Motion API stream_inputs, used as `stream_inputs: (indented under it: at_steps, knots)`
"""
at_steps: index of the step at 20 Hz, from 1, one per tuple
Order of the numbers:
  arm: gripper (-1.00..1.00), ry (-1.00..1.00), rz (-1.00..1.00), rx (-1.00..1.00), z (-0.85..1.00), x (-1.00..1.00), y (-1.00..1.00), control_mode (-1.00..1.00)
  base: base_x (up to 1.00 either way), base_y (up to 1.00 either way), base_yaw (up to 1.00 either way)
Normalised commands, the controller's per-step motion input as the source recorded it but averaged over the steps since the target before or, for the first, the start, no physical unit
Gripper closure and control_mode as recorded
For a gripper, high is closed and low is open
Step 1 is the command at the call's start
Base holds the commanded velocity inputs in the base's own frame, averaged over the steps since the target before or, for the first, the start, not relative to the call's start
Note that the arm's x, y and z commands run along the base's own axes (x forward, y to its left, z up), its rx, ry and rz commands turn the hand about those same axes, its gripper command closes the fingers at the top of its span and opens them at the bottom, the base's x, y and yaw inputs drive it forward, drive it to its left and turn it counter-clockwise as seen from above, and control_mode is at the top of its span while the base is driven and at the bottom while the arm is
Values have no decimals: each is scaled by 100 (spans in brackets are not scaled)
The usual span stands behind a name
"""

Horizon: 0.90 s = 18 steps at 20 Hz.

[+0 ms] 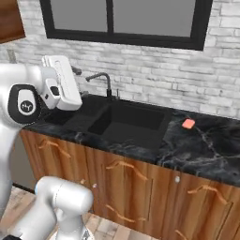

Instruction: Move the cup from next to the sink to the open cabinet. Then, move the bowl with the fish to the fridge to clear the area for faucet cleaning.

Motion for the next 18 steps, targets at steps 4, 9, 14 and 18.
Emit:
stream_inputs:
  at_steps: [4,9,14,18]
  knots:
    - [-100,0,0,0,0,0,0,100,14,99,32]
    - [-100,0,0,0,0,0,0,100,87,100,-14]
    - [-100,0,0,0,0,0,0,100,100,56,-22]
    - [-100,0,0,0,0,0,0,100,-12,-15,2]
